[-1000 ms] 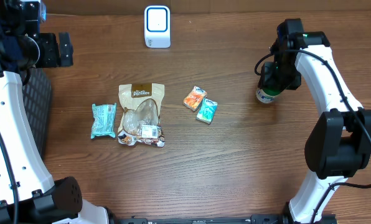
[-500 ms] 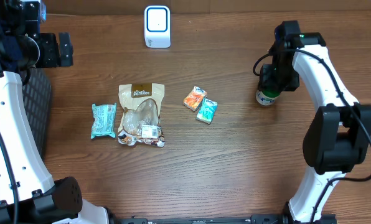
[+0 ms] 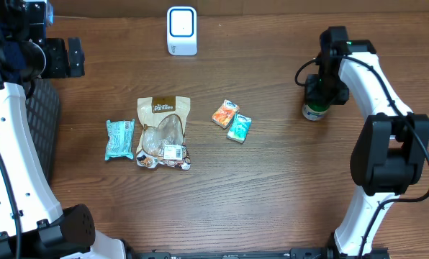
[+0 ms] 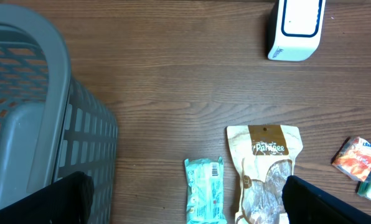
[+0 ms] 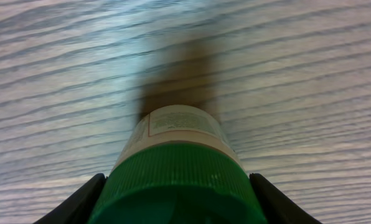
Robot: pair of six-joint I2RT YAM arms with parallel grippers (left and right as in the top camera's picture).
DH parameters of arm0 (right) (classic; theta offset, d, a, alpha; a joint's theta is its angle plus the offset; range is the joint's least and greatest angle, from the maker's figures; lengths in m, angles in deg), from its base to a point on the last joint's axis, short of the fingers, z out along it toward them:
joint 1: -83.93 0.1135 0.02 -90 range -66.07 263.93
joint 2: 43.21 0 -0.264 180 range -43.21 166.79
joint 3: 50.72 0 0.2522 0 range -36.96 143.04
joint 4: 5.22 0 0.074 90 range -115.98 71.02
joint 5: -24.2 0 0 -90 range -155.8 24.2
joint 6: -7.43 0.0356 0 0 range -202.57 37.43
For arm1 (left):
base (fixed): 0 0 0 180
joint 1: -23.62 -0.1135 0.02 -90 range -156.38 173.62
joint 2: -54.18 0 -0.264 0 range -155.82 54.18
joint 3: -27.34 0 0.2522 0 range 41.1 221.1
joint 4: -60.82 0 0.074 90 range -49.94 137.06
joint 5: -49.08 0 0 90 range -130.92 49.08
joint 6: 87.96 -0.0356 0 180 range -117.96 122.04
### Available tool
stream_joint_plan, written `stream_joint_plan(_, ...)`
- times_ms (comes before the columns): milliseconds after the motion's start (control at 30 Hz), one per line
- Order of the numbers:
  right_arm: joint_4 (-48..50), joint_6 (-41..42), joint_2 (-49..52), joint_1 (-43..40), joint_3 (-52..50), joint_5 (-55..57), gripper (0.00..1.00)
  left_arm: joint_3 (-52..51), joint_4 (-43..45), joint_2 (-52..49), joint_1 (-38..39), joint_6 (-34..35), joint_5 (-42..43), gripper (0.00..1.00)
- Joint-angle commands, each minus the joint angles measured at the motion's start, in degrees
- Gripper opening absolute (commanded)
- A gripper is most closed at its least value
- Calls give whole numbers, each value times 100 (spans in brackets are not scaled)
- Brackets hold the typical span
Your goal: Scan the item barcode
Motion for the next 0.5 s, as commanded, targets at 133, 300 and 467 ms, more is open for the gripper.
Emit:
stream_joint_plan(133, -105, 129, -44, -245, 13, 55, 45, 116, 4, 22, -13, -109, -20, 99)
stream_joint_plan(300, -229, 125, -44, -245, 13, 0, 57, 116, 4, 22, -13, -109, -20, 100)
stream_joint_plan(467, -240, 125, -44, -245, 22, -31, 73, 116, 4, 22, -13, -109, -20, 100)
